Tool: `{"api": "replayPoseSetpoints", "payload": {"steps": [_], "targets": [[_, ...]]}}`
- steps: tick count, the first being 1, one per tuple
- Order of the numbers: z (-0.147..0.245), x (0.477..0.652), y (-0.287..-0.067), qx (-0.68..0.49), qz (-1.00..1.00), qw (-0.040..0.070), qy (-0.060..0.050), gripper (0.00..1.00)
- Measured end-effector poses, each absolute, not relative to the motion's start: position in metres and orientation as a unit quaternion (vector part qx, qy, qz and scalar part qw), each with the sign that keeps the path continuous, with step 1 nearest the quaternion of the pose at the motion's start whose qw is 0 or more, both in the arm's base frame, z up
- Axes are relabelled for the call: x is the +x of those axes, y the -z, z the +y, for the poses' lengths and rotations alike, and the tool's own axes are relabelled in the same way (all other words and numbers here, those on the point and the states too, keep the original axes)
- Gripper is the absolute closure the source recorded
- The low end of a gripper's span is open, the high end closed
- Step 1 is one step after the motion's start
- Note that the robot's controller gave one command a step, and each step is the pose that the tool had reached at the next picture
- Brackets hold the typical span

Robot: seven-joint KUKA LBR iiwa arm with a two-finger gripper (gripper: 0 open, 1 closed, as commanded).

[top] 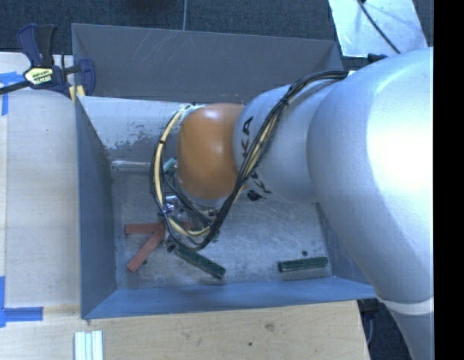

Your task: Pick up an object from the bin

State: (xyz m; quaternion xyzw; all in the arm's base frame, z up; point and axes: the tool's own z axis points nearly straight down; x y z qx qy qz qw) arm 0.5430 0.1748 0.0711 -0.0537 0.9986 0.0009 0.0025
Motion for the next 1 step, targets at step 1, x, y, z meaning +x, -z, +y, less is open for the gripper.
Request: {"api": "replayPoseSetpoints", "payload": {"steps": [1], "targets": [[0.1498,0.5090,-0.1084,-0.305,0.952,0.000,0.000,1.00]]}}
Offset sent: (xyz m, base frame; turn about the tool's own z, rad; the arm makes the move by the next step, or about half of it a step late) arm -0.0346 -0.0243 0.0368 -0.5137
